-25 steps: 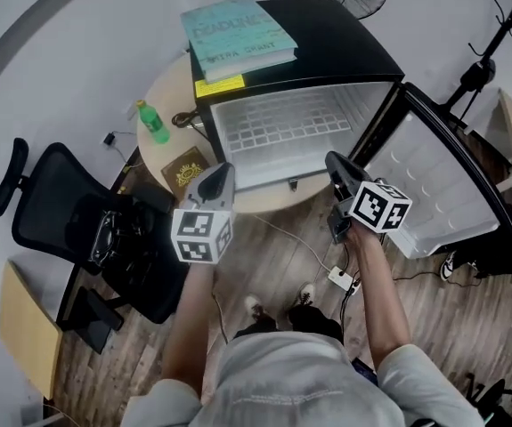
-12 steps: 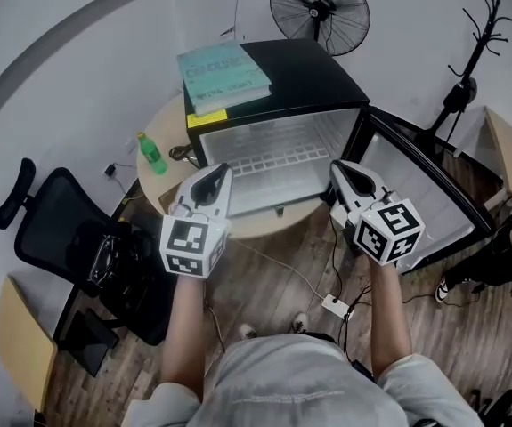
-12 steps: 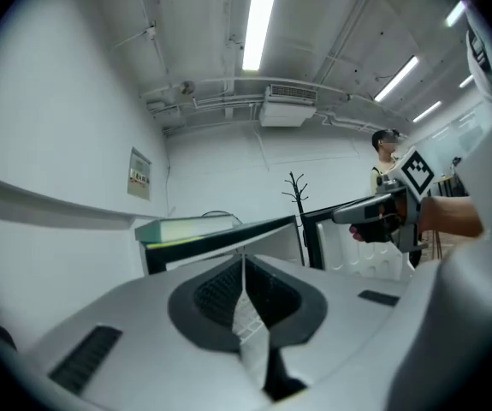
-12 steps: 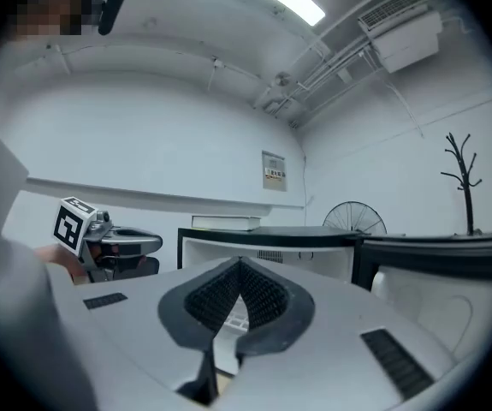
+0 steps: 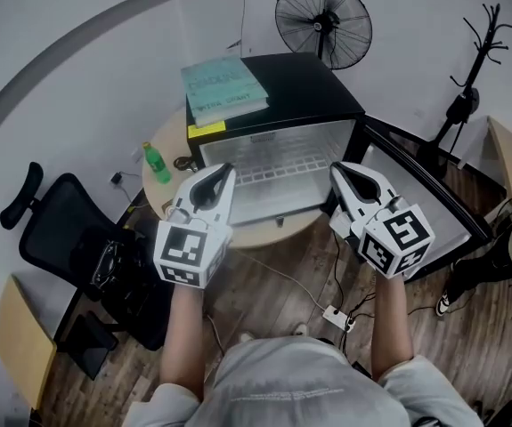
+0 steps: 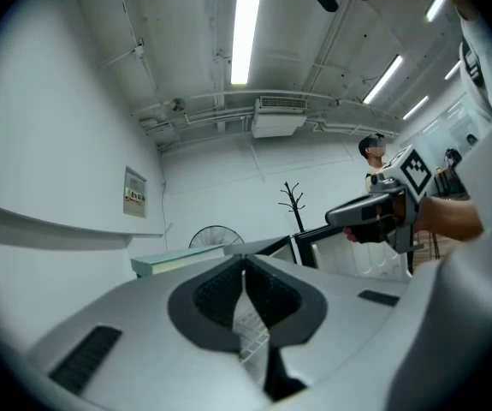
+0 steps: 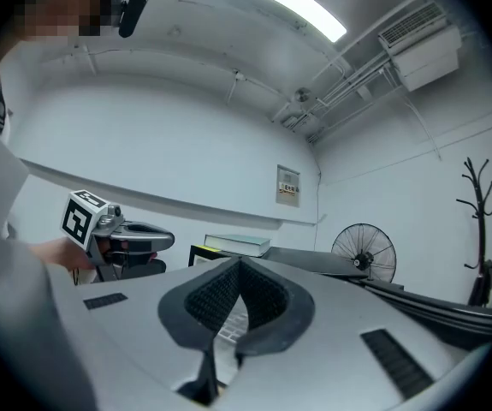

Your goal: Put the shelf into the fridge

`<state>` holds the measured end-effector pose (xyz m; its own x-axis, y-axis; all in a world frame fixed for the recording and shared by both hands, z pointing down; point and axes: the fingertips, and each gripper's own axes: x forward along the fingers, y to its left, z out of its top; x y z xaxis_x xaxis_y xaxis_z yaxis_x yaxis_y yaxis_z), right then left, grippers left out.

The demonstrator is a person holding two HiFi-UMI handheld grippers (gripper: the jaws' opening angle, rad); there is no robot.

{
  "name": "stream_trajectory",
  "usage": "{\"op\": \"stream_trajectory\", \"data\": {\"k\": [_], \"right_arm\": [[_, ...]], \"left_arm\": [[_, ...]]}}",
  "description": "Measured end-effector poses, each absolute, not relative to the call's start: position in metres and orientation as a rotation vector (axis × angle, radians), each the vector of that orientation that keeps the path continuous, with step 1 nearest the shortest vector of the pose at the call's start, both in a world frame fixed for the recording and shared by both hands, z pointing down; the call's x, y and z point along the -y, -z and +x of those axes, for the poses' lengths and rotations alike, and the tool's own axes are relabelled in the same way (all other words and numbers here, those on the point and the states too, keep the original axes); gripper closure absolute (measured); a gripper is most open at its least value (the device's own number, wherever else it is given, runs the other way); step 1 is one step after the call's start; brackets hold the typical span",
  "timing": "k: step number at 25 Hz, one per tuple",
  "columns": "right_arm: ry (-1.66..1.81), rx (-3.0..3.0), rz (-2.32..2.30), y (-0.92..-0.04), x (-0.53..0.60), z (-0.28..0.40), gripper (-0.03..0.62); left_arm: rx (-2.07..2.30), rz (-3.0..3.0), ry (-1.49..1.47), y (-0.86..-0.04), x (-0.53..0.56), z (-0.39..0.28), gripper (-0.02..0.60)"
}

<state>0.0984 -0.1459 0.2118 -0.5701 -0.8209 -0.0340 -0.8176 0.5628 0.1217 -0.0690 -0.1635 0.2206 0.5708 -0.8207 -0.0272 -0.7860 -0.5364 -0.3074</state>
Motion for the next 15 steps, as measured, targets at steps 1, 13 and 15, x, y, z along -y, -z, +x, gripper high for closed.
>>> {"op": "stream_trajectory", "data": {"k": [1,13,15], "right_arm": [[0.197,2.753,1.441,-0.211,0.146,0.098,0.580],[0.175,2.735,1.428,-0.221,0.153,0.096,0.580],[0.170,2.732,1.429,-0.223,0.155,0.096,0.580]], "left_arm": [[-1.326,-2.519,0.173,-0.220,0.164,-0.069,0.558],[-1.322,-2.529,0.205,-0.227,0.170,-0.065,0.558],[-1.321,-2.531,0.211,-0.228,0.172,-0.066,0.558]]}}
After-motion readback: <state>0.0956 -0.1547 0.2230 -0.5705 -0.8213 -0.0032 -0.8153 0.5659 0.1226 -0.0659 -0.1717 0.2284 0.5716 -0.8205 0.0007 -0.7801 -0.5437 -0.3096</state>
